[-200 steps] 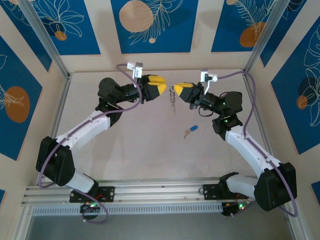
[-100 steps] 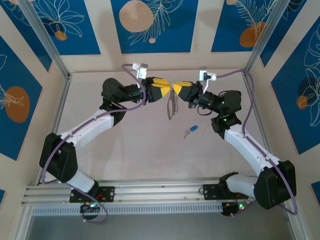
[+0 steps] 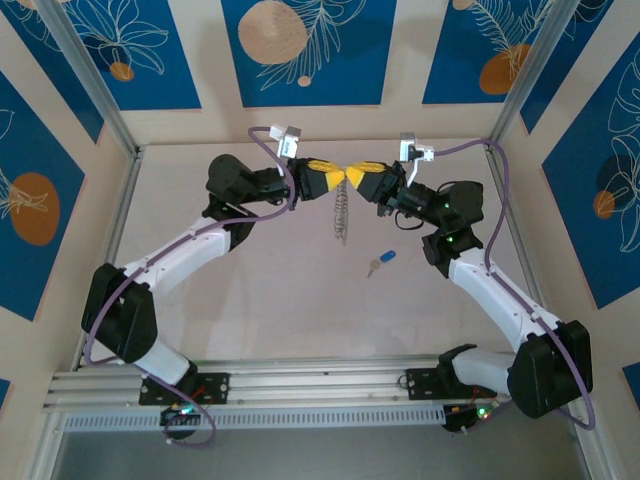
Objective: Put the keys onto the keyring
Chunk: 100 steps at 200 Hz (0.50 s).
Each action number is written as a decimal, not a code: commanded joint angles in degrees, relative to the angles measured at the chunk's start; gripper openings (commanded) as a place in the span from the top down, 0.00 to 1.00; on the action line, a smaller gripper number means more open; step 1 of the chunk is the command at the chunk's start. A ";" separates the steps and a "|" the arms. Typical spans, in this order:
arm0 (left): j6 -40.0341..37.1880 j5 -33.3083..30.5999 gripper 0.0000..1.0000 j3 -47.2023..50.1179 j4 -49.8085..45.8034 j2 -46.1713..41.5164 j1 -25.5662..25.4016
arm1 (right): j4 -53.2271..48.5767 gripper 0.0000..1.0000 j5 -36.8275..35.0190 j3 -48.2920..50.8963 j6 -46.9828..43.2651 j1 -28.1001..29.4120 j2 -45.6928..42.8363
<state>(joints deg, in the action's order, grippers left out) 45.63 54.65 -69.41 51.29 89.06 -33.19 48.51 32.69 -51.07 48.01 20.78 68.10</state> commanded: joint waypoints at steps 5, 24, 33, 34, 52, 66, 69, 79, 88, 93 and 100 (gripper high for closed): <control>-5.38 1.77 1.00 -2.23 -2.95 -0.72 -1.17 | -4.49 0.76 -2.27 -1.96 -1.64 -0.98 -1.35; -13.64 1.36 1.00 -2.74 -12.16 -2.85 -1.18 | -9.64 0.52 -2.74 -0.98 -3.03 -3.35 -3.90; -18.55 0.79 1.00 -2.93 -17.03 -4.10 -1.16 | -12.35 0.50 -3.02 -0.47 -3.76 -4.64 -5.09; -19.04 0.71 1.00 -2.97 -17.46 -4.22 -1.17 | -12.54 0.50 -3.09 -0.41 -3.83 -4.80 -5.22; -29.21 -1.10 1.00 -3.90 -27.85 -6.48 -1.14 | -14.61 0.49 -2.32 1.46 -3.59 -7.37 -7.35; -35.86 -3.03 1.00 -4.55 -34.32 -7.85 -1.16 | -15.99 0.49 -1.74 2.82 -3.69 -8.70 -9.01; -37.12 -3.46 1.00 -4.66 -35.39 -8.11 -1.17 | -16.32 0.49 -1.59 3.01 -3.79 -8.92 -9.34; -40.50 -4.71 1.00 -4.85 -38.32 -8.90 -1.15 | -17.36 0.49 -1.11 3.73 -4.22 -9.38 -10.14; -43.32 -5.90 1.00 -5.15 -40.73 -9.43 -1.18 | -18.63 0.49 -0.87 4.25 -4.79 -9.60 -10.81; -44.55 -6.52 1.00 -5.19 -41.87 -9.70 -1.18 | -19.24 0.49 -0.95 4.55 -4.97 -9.74 -11.09; -45.88 -7.50 1.00 -5.30 -43.21 -9.97 -1.14 | -19.85 0.49 -1.11 4.95 -4.97 -9.91 -11.35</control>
<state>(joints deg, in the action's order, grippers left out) 12.16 50.94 -72.25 17.80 81.78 -33.89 33.17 31.44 -47.86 44.75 11.53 58.15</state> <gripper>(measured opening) 0.047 0.506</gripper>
